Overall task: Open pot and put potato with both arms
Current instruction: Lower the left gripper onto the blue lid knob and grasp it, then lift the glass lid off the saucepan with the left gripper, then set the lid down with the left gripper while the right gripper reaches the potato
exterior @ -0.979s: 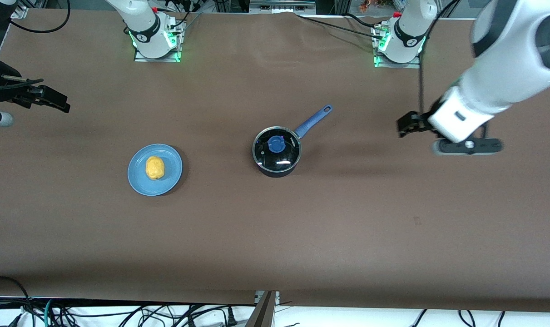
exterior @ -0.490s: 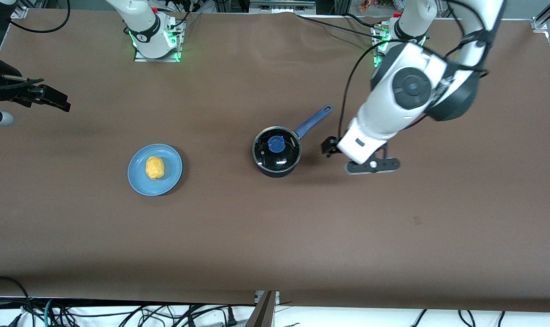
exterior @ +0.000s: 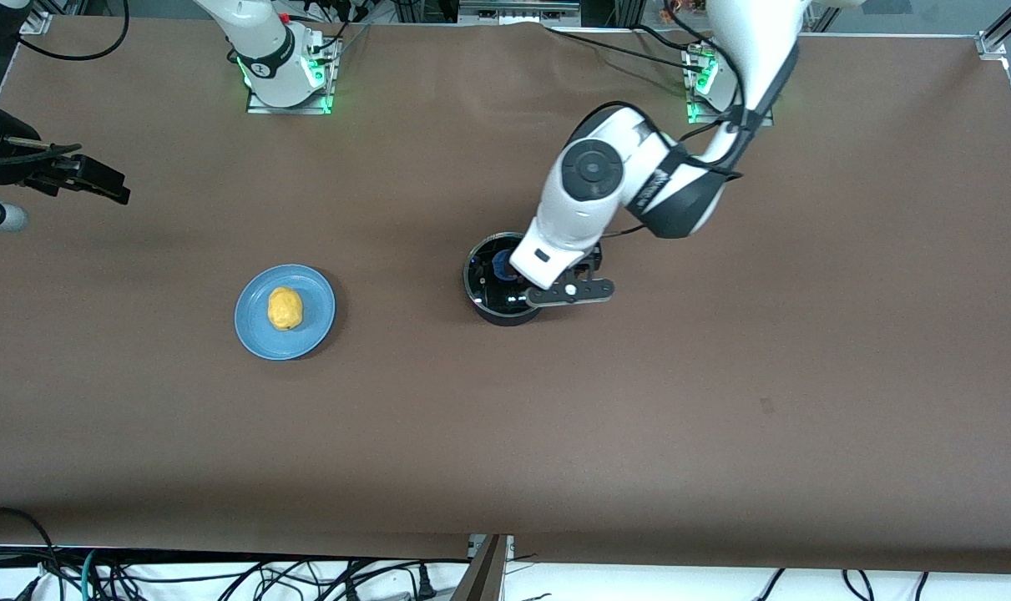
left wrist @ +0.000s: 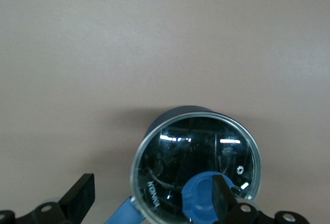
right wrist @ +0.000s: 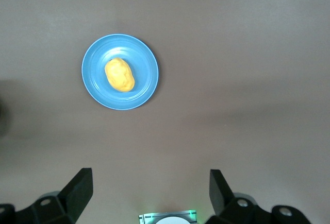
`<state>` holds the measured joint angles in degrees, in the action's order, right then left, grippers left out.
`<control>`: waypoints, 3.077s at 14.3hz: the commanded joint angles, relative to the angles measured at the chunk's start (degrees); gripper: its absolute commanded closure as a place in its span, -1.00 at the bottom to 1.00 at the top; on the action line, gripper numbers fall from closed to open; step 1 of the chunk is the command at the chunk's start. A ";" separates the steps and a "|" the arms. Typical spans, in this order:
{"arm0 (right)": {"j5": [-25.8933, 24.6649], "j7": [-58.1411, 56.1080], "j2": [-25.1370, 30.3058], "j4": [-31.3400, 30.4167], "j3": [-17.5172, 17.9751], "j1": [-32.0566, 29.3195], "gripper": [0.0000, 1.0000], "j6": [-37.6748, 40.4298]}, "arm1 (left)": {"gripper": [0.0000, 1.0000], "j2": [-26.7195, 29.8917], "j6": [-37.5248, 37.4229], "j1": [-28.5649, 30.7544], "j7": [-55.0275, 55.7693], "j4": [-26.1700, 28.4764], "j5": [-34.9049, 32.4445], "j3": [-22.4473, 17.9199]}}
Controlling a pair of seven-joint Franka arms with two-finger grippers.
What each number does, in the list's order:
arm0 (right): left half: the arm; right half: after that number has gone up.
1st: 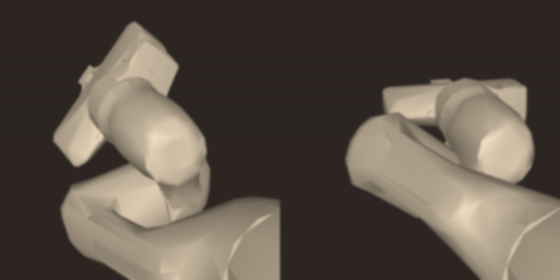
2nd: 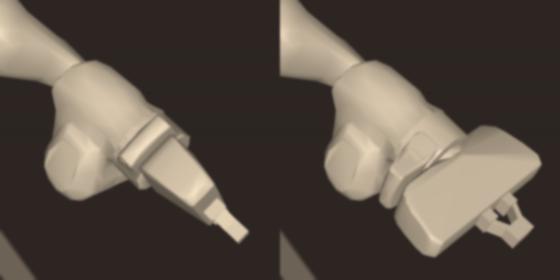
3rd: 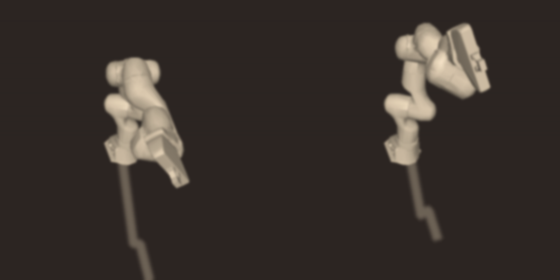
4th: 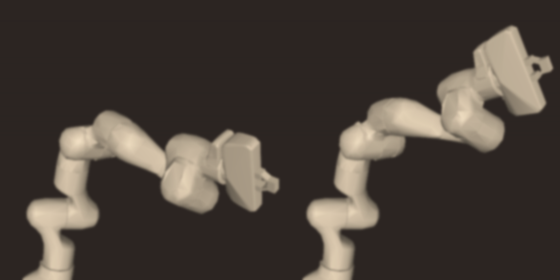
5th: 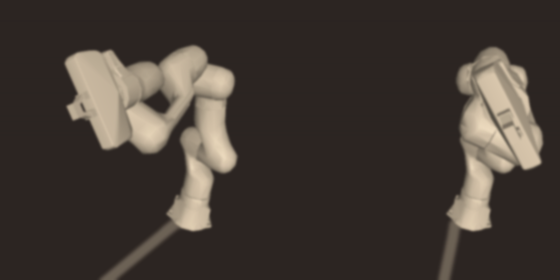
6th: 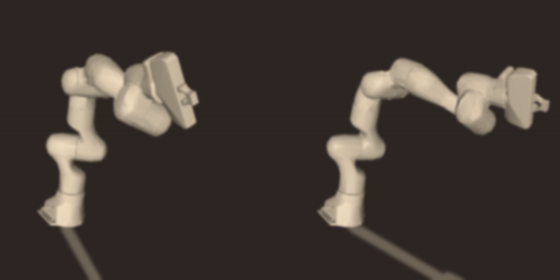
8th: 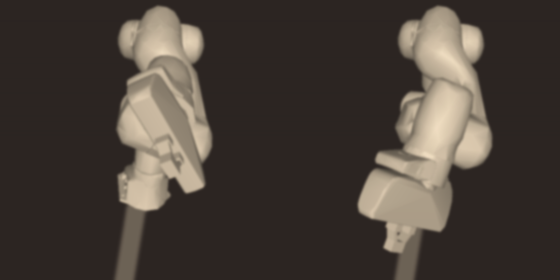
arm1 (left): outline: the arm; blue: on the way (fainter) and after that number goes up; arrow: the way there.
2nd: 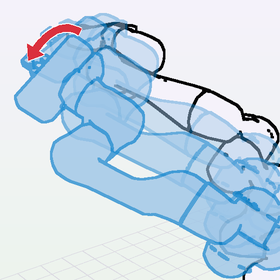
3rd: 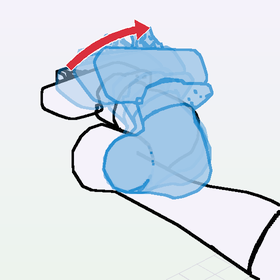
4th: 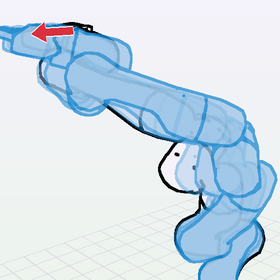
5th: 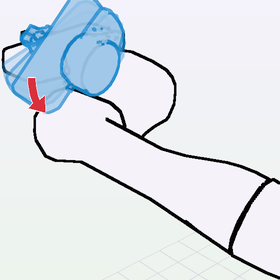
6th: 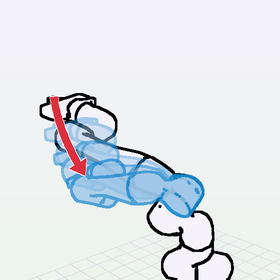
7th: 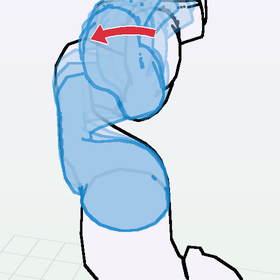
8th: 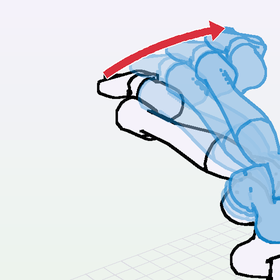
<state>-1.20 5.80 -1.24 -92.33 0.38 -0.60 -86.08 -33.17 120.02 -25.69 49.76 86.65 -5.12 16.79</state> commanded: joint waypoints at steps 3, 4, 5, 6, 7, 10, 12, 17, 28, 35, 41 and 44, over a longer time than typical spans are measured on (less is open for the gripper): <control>0.85 -0.87 0.62 0.05 0.06 -0.37 -1.00 0.82 | -1.00 -4.53 2.94 -4.01 2.09 -2.80 -3.31 -0.53; 0.85 -0.88 0.71 -0.04 0.06 -0.37 -1.00 0.91 | -1.00 -4.88 3.02 -4.45 2.18 -2.80 -3.31 -0.53; 0.85 -0.88 0.71 -0.04 -0.02 -0.37 -1.00 1.35 | -1.00 -5.06 3.03 -4.98 2.18 -2.80 -3.31 -0.53; 0.85 -0.88 0.71 -0.04 -0.11 -0.46 -1.00 1.61 | -1.00 -5.41 3.03 -5.16 2.18 -2.80 -3.31 -0.62; 0.85 -0.88 0.54 -0.04 -0.29 -0.46 -1.00 1.27 | -1.00 -5.58 3.03 -5.77 2.18 -2.80 -3.40 -0.62; 0.85 -0.88 0.62 -0.13 -0.82 -0.46 -1.00 1.79 | -1.00 -6.46 3.11 -6.74 2.27 -2.80 -4.97 -0.71; 0.94 -0.79 0.53 -0.13 -0.82 -0.46 -1.00 2.75 | -0.88 -6.55 3.03 -6.83 4.28 -2.72 -6.91 -0.53; 0.94 -0.79 0.62 -0.13 -0.73 -0.37 -1.00 2.84 | -0.49 -6.46 2.94 -6.83 4.64 -2.80 -7.00 -0.53; 0.85 -0.79 0.71 0.05 -0.46 -0.37 -1.00 2.93 | -0.08 -2.43 1.36 -4.82 4.03 -2.98 -6.30 -0.71; 0.59 -0.35 -0.61 -0.30 -0.38 -0.19 -1.00 4.42 | -0.07 5.74 -1.19 6.86 -13.51 1.75 -4.20 -0.89; 1.73 -0.78 -13.24 -0.74 -0.11 2.87 -1.00 -6.45 | -0.07 10.32 -0.76 18.03 -55.13 8.87 7.65 -11.76; 1.64 -7.26 -20.45 -1.01 -0.03 6.04 -1.00 -13.13 | -0.03 9.71 2.13 20.50 -75.72 12.12 12.32 -20.63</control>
<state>-0.18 3.32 -17.59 -93.99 0.43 3.65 -96.43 -25.50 119.48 -6.12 -13.99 94.31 3.84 0.41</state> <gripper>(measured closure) 0.000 0.366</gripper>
